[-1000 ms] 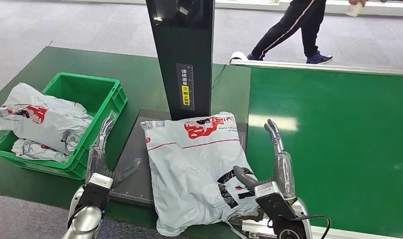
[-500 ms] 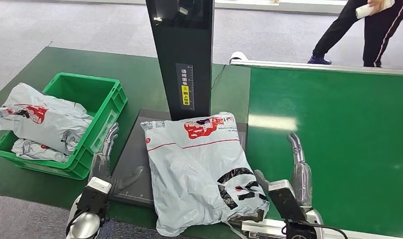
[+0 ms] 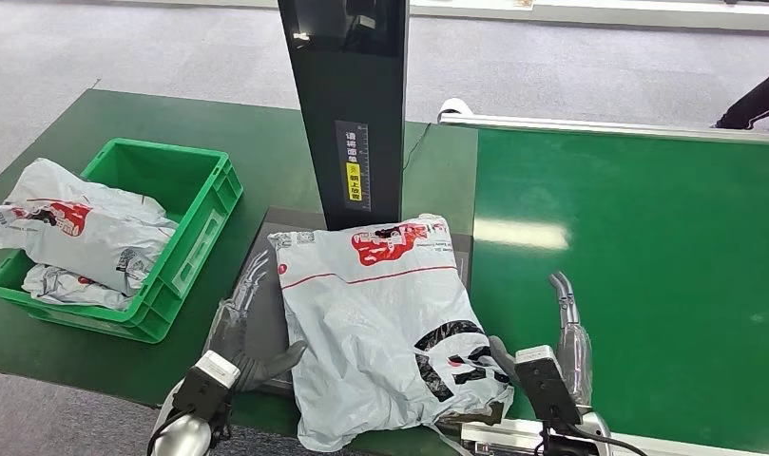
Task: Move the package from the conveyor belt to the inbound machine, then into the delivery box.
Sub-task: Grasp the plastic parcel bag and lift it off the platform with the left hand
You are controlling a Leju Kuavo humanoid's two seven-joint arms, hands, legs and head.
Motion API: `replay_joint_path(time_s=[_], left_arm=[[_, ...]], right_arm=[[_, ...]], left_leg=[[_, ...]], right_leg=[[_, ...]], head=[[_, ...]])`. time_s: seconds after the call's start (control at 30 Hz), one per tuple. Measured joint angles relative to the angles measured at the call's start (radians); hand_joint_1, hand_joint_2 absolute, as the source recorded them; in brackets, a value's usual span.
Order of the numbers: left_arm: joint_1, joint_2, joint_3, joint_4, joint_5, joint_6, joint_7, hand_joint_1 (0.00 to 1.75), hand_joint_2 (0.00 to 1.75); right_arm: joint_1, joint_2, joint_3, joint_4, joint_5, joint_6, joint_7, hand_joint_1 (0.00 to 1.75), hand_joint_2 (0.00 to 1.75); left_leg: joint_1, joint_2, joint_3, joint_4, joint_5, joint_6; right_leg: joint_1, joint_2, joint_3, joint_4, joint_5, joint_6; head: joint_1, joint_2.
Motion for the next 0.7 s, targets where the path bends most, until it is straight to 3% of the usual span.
replay_joint_path(time_s=[0.7], left_arm=[[-0.013, -0.013, -0.084, 0.053, -0.039, -0.063, 0.040, 0.00, 1.75]], right_arm=[[-0.009, 0.044, -0.033, 0.005, 0.023, 0.005, 0.002, 0.00, 1.75]], left_leg=[[0.000, 0.000, 0.000, 0.000, 0.000, 0.000]], right_leg=[[0.000, 0.000, 0.000, 0.000, 0.000, 0.000]], head=[[0.000, 0.000]])
